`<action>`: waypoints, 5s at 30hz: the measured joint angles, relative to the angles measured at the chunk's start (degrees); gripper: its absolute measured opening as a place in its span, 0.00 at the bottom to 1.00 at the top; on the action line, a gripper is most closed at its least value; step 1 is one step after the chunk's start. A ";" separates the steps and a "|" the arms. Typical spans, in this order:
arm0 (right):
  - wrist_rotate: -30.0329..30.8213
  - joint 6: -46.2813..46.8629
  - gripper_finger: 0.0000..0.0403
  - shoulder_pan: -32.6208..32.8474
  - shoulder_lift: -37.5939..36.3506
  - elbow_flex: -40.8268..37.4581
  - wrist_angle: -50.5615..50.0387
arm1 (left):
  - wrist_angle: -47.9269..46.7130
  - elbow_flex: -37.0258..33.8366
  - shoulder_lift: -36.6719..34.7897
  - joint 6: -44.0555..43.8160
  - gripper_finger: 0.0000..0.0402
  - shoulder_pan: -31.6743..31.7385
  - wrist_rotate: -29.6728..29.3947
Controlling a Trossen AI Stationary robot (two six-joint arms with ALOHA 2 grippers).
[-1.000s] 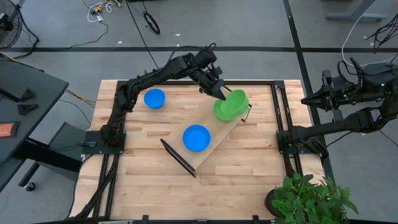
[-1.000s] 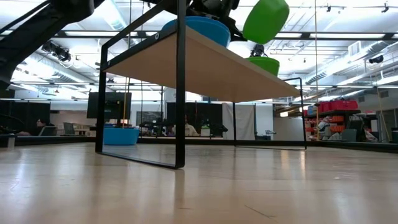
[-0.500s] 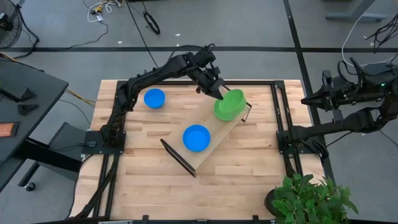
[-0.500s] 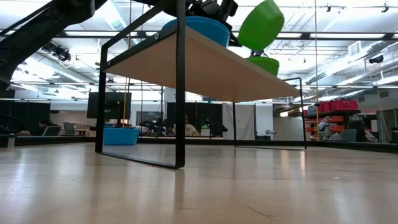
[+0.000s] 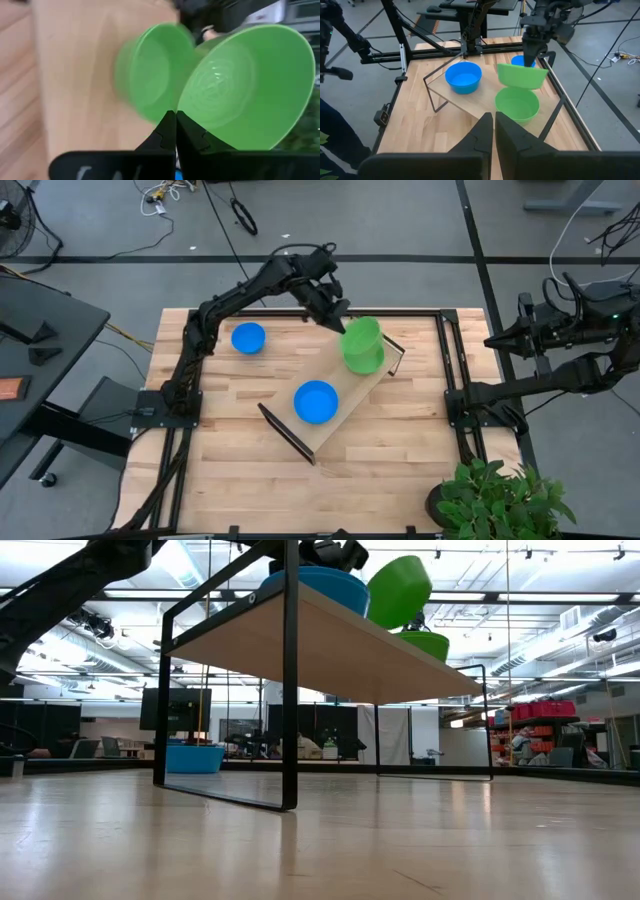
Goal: Pick & Place Mini bowls
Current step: Stack the green bowl on top of the green bowl on the shelf
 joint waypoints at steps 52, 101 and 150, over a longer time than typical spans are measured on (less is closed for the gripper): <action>0.00 0.00 0.06 -0.01 0.00 0.00 0.00 | -4.21 0.02 0.00 -25.56 0.00 -7.85 -22.89; 0.00 0.00 0.06 0.00 0.00 0.00 0.01 | -0.91 0.04 -0.02 -20.49 0.33 -8.17 -23.87; 0.00 0.00 0.06 0.00 -0.02 0.00 0.01 | 13.17 0.02 -5.44 35.45 0.25 -7.34 -14.07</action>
